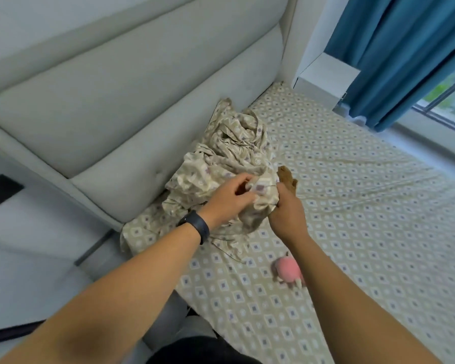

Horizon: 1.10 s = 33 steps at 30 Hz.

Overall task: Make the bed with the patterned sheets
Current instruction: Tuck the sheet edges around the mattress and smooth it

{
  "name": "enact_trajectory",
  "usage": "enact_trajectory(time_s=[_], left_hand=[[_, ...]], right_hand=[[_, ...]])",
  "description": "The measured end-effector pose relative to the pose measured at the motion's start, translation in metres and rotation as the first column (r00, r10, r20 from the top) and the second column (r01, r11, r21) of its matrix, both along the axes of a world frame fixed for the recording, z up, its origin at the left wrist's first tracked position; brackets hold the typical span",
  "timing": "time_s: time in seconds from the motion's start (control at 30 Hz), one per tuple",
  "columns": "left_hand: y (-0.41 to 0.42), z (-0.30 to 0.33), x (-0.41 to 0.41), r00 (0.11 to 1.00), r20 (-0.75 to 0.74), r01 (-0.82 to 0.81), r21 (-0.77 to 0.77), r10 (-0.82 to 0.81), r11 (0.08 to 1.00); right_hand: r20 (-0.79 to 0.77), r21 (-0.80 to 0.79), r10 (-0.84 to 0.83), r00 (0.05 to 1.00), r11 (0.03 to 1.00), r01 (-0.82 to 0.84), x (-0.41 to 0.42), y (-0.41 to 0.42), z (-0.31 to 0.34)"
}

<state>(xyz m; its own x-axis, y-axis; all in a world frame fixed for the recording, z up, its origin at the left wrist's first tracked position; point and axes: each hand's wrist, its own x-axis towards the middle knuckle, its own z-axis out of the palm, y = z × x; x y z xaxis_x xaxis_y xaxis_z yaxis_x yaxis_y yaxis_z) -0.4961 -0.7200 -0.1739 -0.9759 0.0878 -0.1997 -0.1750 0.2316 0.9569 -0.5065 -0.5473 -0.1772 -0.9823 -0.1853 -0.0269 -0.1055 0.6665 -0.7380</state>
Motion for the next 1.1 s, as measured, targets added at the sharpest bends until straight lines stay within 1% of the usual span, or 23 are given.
enact_trajectory(time_s=[0.03, 0.07, 0.1, 0.17, 0.23, 0.27, 0.3, 0.33, 0.43, 0.5, 0.57, 0.63, 0.67, 0.7, 0.73, 0.77, 0.87, 0.93, 0.97, 1.0, 1.03, 1.07, 1.1], left_hand=[[-0.003, -0.008, 0.003, 0.998, -0.042, -0.048, -0.085, 0.044, 0.995], [0.0, -0.013, 0.009, 0.995, -0.088, -0.066, -0.215, 0.048, 0.974], [0.007, -0.014, 0.017, 0.995, -0.099, -0.045, -0.392, 0.007, 0.919], [0.006, -0.027, 0.017, 1.0, -0.003, 0.003, -0.673, -0.006, 0.74], [0.012, -0.04, 0.01, 0.995, 0.084, 0.034, -0.791, 0.053, 0.611], [0.014, -0.046, 0.003, 0.992, 0.091, 0.025, -0.809, 0.083, 0.588], [0.023, -0.044, -0.004, 0.99, 0.1, 0.023, -0.801, 0.096, 0.598], [0.033, -0.039, -0.01, 0.99, 0.103, 0.02, -0.768, 0.093, 0.64], [0.084, -0.002, -0.014, 0.992, 0.117, 0.031, -0.568, 0.043, 0.822], [0.118, 0.024, -0.012, 0.994, 0.105, 0.02, -0.428, 0.028, 0.904], [0.148, 0.049, -0.002, 0.997, 0.067, 0.06, -0.263, -0.044, 0.963], [0.177, 0.068, 0.008, 0.988, 0.072, 0.146, -0.111, -0.138, 0.983], [0.192, 0.077, 0.015, 0.981, 0.074, 0.184, -0.052, -0.18, 0.982], [0.203, 0.084, 0.021, 0.977, 0.052, 0.208, -0.019, -0.207, 0.978], [0.213, 0.089, 0.024, 0.973, 0.02, 0.231, -0.001, -0.231, 0.973], [0.22, 0.092, 0.028, 0.965, -0.006, 0.264, 0.021, -0.264, 0.964], [0.223, 0.093, 0.032, 0.928, -0.022, 0.369, 0.172, -0.371, 0.913], [0.213, 0.091, 0.031, 0.907, -0.052, 0.415, 0.262, -0.417, 0.871], [0.206, 0.086, 0.027, 0.902, -0.086, 0.43, 0.246, -0.423, 0.869], [0.197, 0.076, 0.02, 0.899, -0.103, 0.438, 0.15, -0.427, 0.886], [0.19, 0.065, 0.014, 0.885, -0.107, 0.454, -0.009, -0.452, 0.891], [0.184, 0.052, 0.01, 0.86, -0.083, 0.482, -0.197, -0.504, 0.854], [0.183, 0.038, 0.006, 0.815, -0.048, 0.532, -0.334, -0.577, 0.778]], right_hand=[[0.021, -0.081, -0.053, 0.998, 0.995, 0.054, 0.005, 0.005, 0.004], [0.011, -0.147, -0.092, 0.996, 0.985, 0.093, 0.015, 0.017, 0.013], [-0.028, -0.18, -0.115, 0.993, 0.978, 0.108, 0.027, 0.035, 0.025], [-0.1, -0.212, -0.187, 0.977, 0.963, 0.163, 0.037, 0.058, 0.041], [-0.161, -0.278, -0.323, 0.932, 0.921, 0.272, 0.047, 0.091, 0.063], [-0.195, -0.302, -0.391, 0.9, 0.897, 0.324, 0.049, 0.105, 0.073], [-0.236, -0.313, -0.445, 0.864, 0.876, 0.366, 0.052, 0.124, 0.082], [-0.282, -0.313, -0.487, 0.827, 0.861, 0.4, 0.055, 0.14, 0.088], [-0.385, -0.223, -0.569, 0.727, 0.822, 0.525, 0.066, 0.198, 0.088], [-0.401, -0.105, -0.56, 0.725, 0.815, 0.57, 0.076, 0.228, 0.077], [-0.342, -0.075, -0.493, 0.8, 0.863, 0.5, 0.087, 0.238, 0.064], [-0.194, -0.095, -0.298, 0.935, 0.954, 0.284, 0.1, 0.229, 0.055], [-0.092, -0.124, -0.182, 0.979, 0.977, 0.171, 0.107, 0.221, 0.048], [0.01, -0.155, -0.111, 0.994, 0.982, 0.111, 0.112, 0.211, 0.043], [0.074, -0.187, -0.102, 0.992, 0.976, 0.114, 0.115, 0.203, 0.037], [0.107, -0.22, -0.165, 0.98, 0.958, 0.185, 0.118, 0.196, 0.035], [0.036, -0.369, -0.395, 0.918, 0.848, 0.379, 0.117, 0.195, 0.049], [0.009, -0.305, -0.512, 0.859, 0.817, 0.49, 0.116, 0.203, 0.066], [0.012, -0.326, -0.552, 0.834, 0.786, 0.526, 0.117, 0.208, 0.075], [0.028, -0.4, -0.576, 0.817, 0.743, 0.537, 0.119, 0.21, 0.084], [0.06, -0.501, -0.598, 0.799, 0.674, 0.542, 0.117, 0.211, 0.095], [0.103, -0.593, -0.61, 0.786, 0.597, 0.54, 0.116, 0.212, 0.106], [0.144, -0.659, -0.618, 0.773, 0.523, 0.541, 0.112, 0.216, 0.116]])
